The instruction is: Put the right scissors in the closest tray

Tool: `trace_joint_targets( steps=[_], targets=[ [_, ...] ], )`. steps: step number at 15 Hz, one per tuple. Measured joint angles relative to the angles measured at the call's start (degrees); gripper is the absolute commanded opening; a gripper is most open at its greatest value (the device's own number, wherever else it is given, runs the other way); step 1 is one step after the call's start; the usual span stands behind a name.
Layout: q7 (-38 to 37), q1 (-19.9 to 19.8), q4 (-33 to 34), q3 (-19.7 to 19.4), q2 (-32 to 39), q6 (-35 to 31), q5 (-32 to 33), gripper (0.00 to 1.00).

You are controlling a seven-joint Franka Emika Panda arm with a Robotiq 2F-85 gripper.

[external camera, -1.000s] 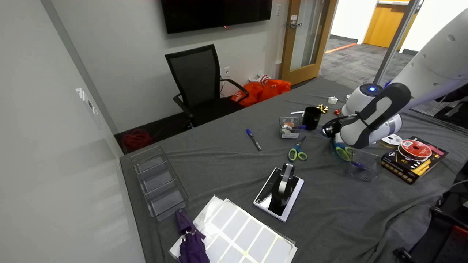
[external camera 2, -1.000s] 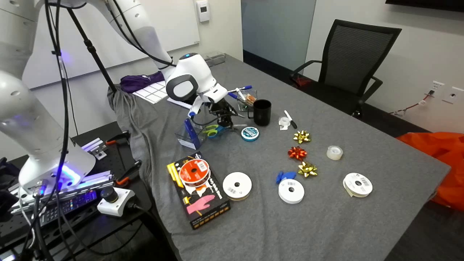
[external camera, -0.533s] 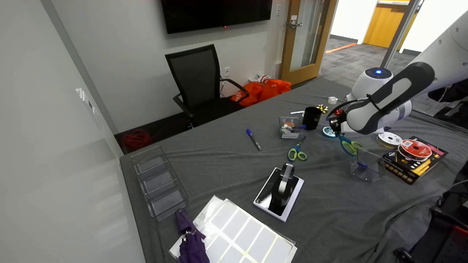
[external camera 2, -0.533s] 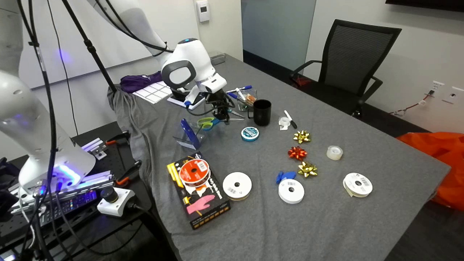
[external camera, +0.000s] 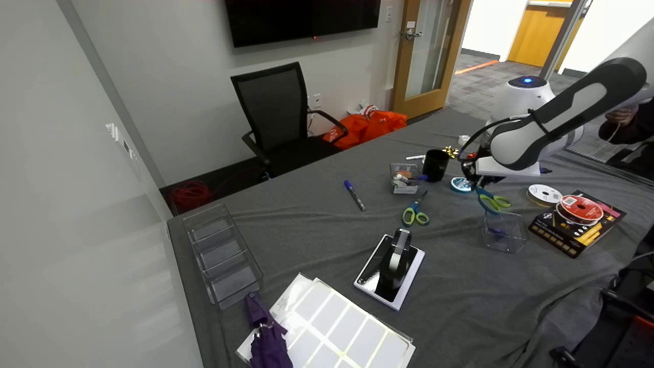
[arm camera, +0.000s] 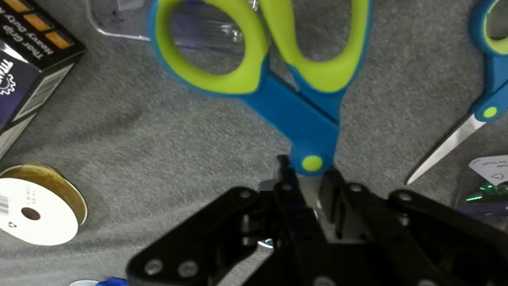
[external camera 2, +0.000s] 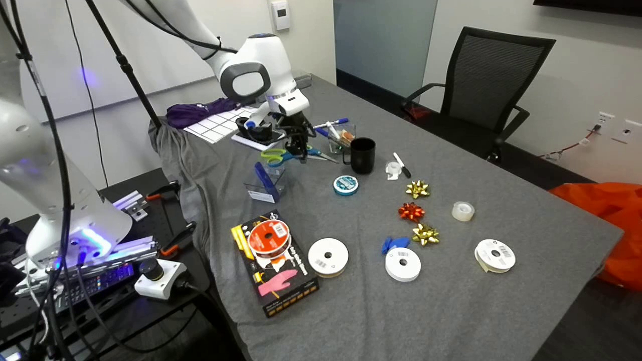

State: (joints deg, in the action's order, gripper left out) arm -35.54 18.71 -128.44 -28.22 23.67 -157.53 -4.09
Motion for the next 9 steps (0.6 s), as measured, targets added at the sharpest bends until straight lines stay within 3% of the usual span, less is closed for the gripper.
trace_joint_targets(
  steps=[6, 9],
  targets=[
    [-1.6, -6.2, -0.5, 6.0, -1.7, 0.9, 0.3, 0.05],
    [2.1, -10.8, -2.8, 10.8, -3.9, 3.7, -2.2, 0.05]
  ],
)
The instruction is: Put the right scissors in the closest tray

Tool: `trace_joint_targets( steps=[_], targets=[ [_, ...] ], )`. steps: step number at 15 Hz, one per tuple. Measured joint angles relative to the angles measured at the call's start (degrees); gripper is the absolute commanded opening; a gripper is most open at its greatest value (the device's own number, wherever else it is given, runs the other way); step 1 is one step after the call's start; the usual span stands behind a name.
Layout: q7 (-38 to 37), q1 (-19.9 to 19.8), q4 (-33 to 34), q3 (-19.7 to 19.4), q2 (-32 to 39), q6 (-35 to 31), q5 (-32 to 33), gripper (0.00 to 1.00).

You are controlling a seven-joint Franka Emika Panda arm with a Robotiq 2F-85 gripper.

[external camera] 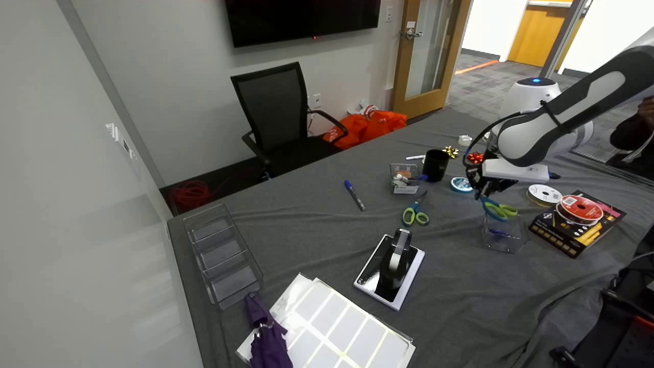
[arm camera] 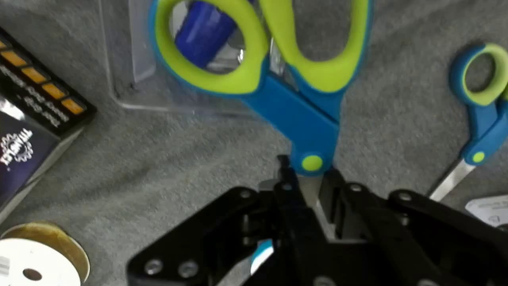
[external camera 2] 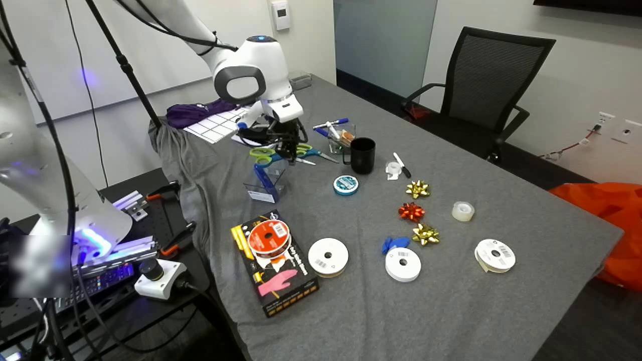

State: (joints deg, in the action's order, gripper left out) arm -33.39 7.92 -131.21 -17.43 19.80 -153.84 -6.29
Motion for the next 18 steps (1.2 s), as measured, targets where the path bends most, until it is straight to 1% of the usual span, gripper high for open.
trace_joint_targets(
  steps=[2, 4, 7, 10, 13, 18],
  targets=[
    [4.6, -3.7, -1.7, 3.5, -2.9, 5.9, -3.7, 0.05],
    [7.2, -6.1, -2.6, 5.0, -5.8, 13.0, -5.5, 0.05],
    [7.7, -8.2, -2.6, 5.3, -9.1, 22.4, -5.6, 0.05],
    [6.9, -9.7, -2.2, 5.3, -10.2, 28.5, -5.5, 0.05],
    [4.2, -10.2, -2.2, 5.3, -9.5, 30.3, -5.1, 0.05],
    [1.3, -10.1, -2.1, 6.8, -5.5, 27.7, -5.9, 0.05]
  ],
)
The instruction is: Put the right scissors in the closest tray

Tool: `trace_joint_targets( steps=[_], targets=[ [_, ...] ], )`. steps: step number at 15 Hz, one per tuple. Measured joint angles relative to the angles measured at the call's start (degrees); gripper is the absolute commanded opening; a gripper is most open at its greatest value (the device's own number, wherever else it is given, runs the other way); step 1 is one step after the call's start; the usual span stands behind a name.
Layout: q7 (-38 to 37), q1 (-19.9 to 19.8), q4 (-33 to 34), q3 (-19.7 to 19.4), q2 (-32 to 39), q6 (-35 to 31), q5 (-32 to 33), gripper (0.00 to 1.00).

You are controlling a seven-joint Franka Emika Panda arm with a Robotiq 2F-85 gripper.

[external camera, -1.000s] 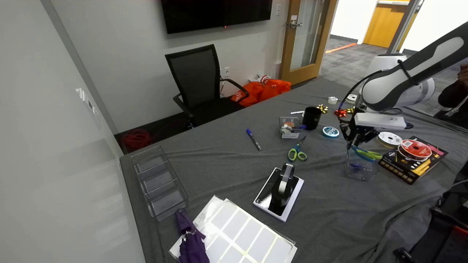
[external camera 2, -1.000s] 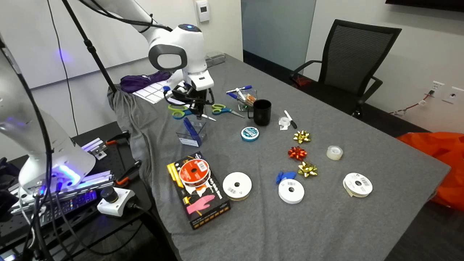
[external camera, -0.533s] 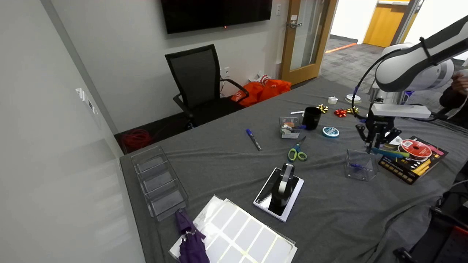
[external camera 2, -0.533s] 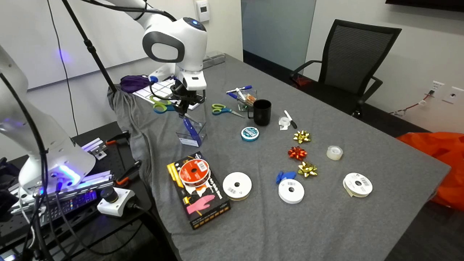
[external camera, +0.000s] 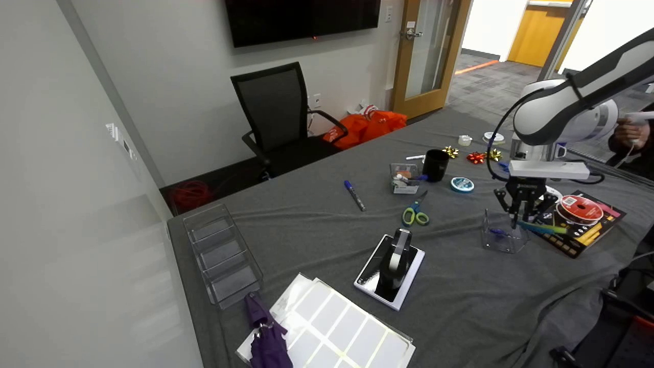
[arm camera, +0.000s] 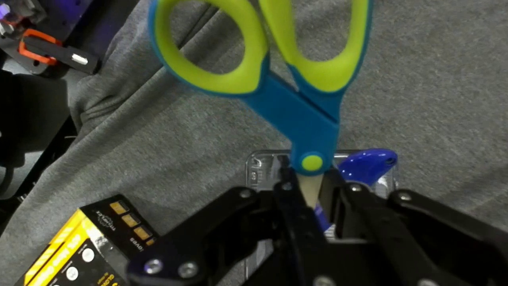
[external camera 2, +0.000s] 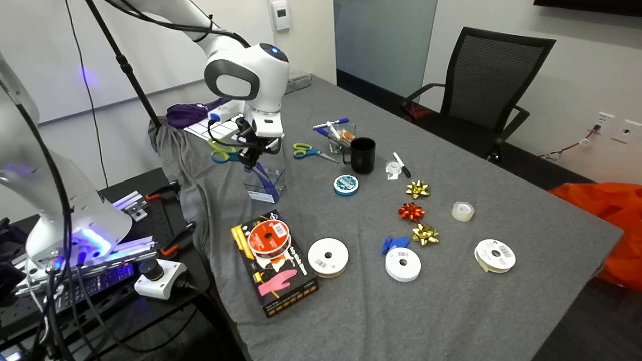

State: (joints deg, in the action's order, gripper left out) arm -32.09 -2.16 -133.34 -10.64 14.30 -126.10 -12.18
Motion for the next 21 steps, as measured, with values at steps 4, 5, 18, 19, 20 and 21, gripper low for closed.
trace_joint_targets(
  steps=[4, 5, 18, 19, 20, 21],
  targets=[
    [-0.2, 0.1, 0.3, 1.6, 2.8, -3.1, -1.9, 0.05],
    [-0.2, 0.1, 0.3, 1.9, 3.2, -3.8, -1.9, 0.05],
    [-0.1, 0.1, 1.8, 0.8, 7.9, -9.6, 6.0, 0.05],
    [0.0, 0.1, 1.8, 0.8, 7.9, -9.8, 6.2, 0.05],
    [0.2, 0.1, 1.8, 0.7, 7.9, -10.0, 6.2, 0.44],
    [0.2, 0.1, 1.7, 0.7, 7.9, -10.2, 6.3, 0.45]
  ],
)
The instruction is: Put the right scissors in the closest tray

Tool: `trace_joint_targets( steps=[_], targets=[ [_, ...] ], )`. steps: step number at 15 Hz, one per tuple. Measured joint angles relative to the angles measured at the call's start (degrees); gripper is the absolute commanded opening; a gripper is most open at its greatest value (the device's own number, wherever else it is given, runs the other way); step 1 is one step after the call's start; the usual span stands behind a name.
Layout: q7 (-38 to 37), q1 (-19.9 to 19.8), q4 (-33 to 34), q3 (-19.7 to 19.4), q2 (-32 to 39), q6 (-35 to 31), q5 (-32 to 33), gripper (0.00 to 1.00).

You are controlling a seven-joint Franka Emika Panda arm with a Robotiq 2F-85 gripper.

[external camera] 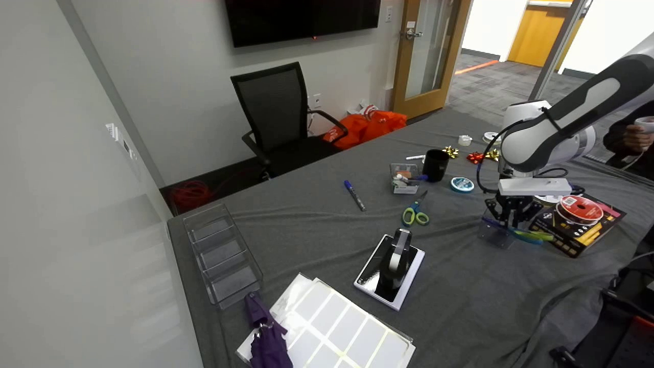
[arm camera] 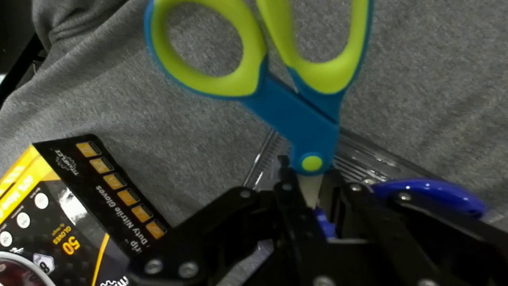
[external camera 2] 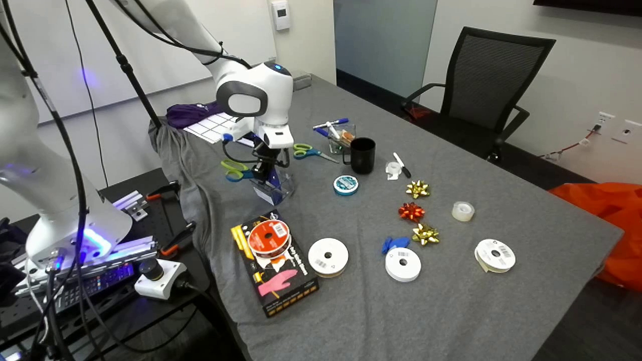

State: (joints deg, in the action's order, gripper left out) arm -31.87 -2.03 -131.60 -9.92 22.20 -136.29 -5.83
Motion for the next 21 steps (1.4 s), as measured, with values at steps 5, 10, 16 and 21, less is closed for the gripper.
trace_joint_targets(
  steps=[5, 10, 16, 21],
  targets=[
    [0.9, 0.0, -0.4, -0.1, 0.0, -2.8, 1.0, 0.75],
    [3.4, -0.1, -0.7, -0.1, -1.2, -4.1, 0.9, 0.93],
    [6.3, -0.2, -1.8, -0.2, -2.5, -4.1, 0.9, 0.22],
    [7.6, -0.3, -2.7, -0.2, -2.5, -4.1, 0.9, 0.02]
  ],
)
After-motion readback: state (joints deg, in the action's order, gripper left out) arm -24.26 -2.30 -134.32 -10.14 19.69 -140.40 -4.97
